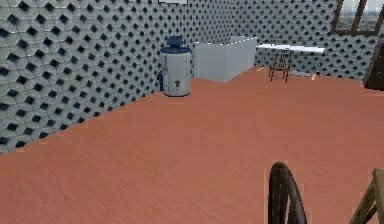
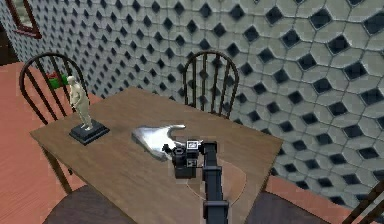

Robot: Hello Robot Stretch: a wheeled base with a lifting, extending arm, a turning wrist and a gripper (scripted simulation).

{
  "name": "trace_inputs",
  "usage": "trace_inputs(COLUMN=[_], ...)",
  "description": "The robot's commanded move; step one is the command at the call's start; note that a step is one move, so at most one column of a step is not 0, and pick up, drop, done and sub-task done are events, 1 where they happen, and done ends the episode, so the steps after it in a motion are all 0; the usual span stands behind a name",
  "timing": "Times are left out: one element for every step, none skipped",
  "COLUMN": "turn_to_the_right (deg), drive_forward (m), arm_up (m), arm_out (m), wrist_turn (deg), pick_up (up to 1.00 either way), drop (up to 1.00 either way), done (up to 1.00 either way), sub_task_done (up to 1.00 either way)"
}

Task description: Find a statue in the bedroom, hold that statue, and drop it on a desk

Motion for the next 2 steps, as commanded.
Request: trace_inputs(turn_to_the_right=[0.0,0.0], drive_forward=[0.00,0.00], arm_up=[0.10,0.14], arm_out=[0.00,0.00], wrist_turn=[0.0,0.0], pick_up=[0.00,0.00], drop=[0.00,0.00], done=[0.00,0.00], sub_task_done=[0.00,0.00])
